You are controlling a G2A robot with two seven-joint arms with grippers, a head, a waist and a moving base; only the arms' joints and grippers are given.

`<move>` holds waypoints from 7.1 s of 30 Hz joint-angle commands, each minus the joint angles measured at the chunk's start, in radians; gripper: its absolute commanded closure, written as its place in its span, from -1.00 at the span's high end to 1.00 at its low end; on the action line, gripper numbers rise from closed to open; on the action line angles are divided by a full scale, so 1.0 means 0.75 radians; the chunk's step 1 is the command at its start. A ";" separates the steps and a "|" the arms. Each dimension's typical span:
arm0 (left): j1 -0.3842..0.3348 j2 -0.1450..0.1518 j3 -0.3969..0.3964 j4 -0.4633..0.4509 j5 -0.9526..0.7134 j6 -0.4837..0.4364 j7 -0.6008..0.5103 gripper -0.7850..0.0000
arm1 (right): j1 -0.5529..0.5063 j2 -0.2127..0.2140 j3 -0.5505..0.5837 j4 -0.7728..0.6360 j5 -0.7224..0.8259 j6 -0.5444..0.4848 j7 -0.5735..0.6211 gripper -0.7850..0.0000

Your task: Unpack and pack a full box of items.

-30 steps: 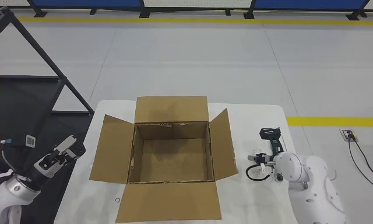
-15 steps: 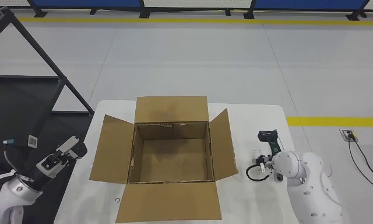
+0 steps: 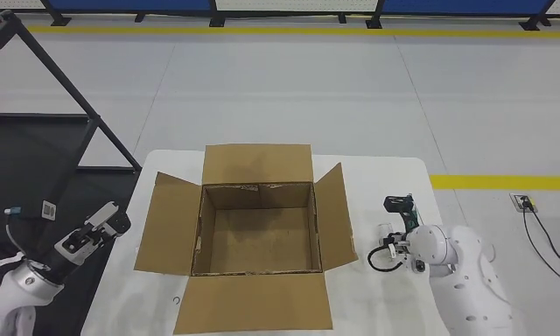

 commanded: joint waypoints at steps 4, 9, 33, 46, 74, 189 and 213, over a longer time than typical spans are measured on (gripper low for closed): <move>-0.003 0.002 -0.004 0.006 -0.006 -0.005 -0.005 1.00 | -0.001 0.008 0.014 -0.039 0.023 -0.004 0.014 -1.00; -0.004 0.003 -0.010 0.013 -0.016 -0.011 -0.009 1.00 | -0.023 0.018 0.050 -0.149 0.053 0.000 0.020 -1.00; 0.027 0.007 -0.065 0.055 -0.097 -0.074 -0.024 1.00 | -0.113 0.040 0.028 -0.889 0.217 0.081 -0.111 -1.00; 0.012 0.014 -0.063 0.028 -0.070 -0.060 -0.066 1.00 | -0.111 0.039 0.010 -0.900 0.215 0.096 -0.130 -1.00; 0.047 0.029 -0.118 0.088 -0.049 -0.083 -0.069 1.00 | 0.353 -0.021 -0.564 -0.724 0.201 0.034 -0.233 -1.00; 0.134 0.021 -0.150 0.015 -0.053 -0.076 0.005 1.00 | -0.251 -0.143 0.150 -0.899 -0.126 0.177 -0.356 1.00; 0.134 0.021 -0.150 0.015 -0.053 -0.076 0.005 1.00 | -0.272 -0.126 0.270 -0.621 -0.189 0.257 -0.380 1.00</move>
